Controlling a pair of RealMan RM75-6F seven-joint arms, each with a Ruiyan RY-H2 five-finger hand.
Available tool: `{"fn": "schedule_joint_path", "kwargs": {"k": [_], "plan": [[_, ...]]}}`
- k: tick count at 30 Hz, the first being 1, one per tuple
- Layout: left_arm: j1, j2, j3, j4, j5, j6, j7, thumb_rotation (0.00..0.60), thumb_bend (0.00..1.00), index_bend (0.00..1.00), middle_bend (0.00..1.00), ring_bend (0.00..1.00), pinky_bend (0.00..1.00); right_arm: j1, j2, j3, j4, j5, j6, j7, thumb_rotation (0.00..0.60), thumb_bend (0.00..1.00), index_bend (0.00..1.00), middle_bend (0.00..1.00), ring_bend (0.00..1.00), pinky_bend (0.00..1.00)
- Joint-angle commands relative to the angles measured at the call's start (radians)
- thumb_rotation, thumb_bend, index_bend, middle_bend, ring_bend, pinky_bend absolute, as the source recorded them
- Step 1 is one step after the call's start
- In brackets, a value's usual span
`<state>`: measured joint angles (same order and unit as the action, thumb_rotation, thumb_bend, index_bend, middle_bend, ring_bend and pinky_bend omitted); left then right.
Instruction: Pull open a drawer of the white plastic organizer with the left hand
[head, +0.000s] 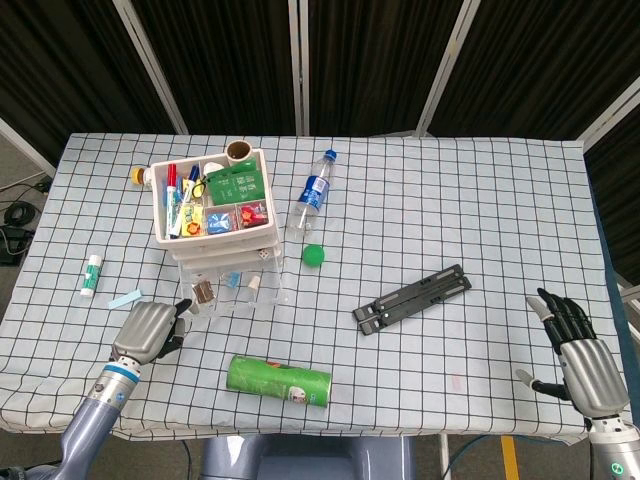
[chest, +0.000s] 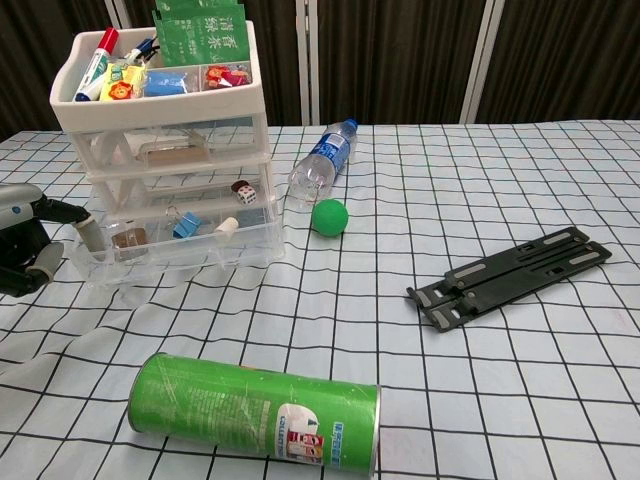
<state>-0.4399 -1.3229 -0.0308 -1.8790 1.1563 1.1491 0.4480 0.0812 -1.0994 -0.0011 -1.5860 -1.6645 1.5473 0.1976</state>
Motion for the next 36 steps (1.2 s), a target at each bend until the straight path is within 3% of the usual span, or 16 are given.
{"fn": "schedule_joint_path", "kwargs": {"k": [1, 14, 21, 29, 33, 36], "plan": [[0.003, 0.002, 0.007, -0.001, 0.009, 0.002, -0.001, 0.600, 0.86, 0.38, 0.87, 0.86, 0.86, 0.000, 0.000, 0.000, 0.000, 0.000, 0.000, -0.001, 0.600, 0.01, 0.00, 0.00, 0.00, 0.00], [0.014, 0.007, 0.023, -0.004, 0.052, 0.024, -0.004, 0.600, 0.84, 0.35, 0.87, 0.86, 0.86, 0.000, 0.001, -0.001, -0.003, 0.003, -0.005, -0.006, 0.600, 0.01, 0.00, 0.00, 0.00, 0.00], [0.028, 0.005, 0.008, 0.029, 0.091, 0.086, 0.014, 0.600, 0.62, 0.31, 0.87, 0.86, 0.86, 0.001, -0.001, -0.001, -0.003, 0.004, -0.008, -0.010, 0.600, 0.01, 0.00, 0.00, 0.00, 0.00], [0.034, 0.025, -0.013, 0.009, 0.123, 0.129, 0.032, 0.600, 0.47, 0.30, 0.85, 0.85, 0.84, 0.002, -0.001, 0.000, -0.003, 0.004, -0.008, -0.008, 0.600, 0.01, 0.00, 0.00, 0.00, 0.00], [0.025, 0.041, -0.033, -0.009, 0.175, 0.167, 0.087, 0.600, 0.20, 0.30, 0.83, 0.82, 0.84, 0.001, 0.001, -0.001, -0.004, 0.002, -0.004, -0.004, 0.600, 0.01, 0.00, 0.00, 0.00, 0.00], [0.009, 0.044, -0.047, -0.019, 0.205, 0.183, 0.171, 0.600, 0.08, 0.34, 0.80, 0.79, 0.83, 0.000, 0.002, -0.002, -0.005, -0.001, -0.001, -0.002, 0.600, 0.01, 0.00, 0.00, 0.00, 0.00]]}}
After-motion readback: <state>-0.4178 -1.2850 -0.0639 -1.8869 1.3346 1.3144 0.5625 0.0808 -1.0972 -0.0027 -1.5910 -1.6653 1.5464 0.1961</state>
